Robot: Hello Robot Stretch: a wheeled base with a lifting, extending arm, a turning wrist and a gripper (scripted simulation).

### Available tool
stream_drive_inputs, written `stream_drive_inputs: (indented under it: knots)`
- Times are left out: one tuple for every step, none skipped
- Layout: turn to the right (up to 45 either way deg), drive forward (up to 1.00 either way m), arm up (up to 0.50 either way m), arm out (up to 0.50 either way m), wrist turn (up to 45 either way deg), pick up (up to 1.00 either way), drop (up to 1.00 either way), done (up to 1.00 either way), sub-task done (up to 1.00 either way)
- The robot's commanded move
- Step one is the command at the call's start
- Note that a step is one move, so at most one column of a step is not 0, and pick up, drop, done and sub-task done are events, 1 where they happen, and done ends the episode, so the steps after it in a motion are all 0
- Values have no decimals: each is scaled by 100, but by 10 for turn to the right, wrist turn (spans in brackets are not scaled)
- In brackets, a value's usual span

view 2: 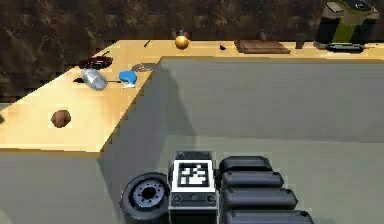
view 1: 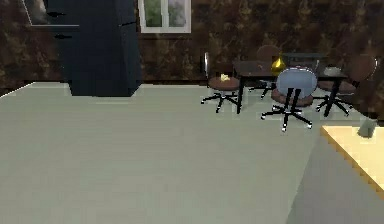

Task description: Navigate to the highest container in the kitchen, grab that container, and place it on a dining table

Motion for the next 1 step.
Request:
stream_drive_inputs:
  knots:
    - [0,100,0,0,0,0,0,0,0]
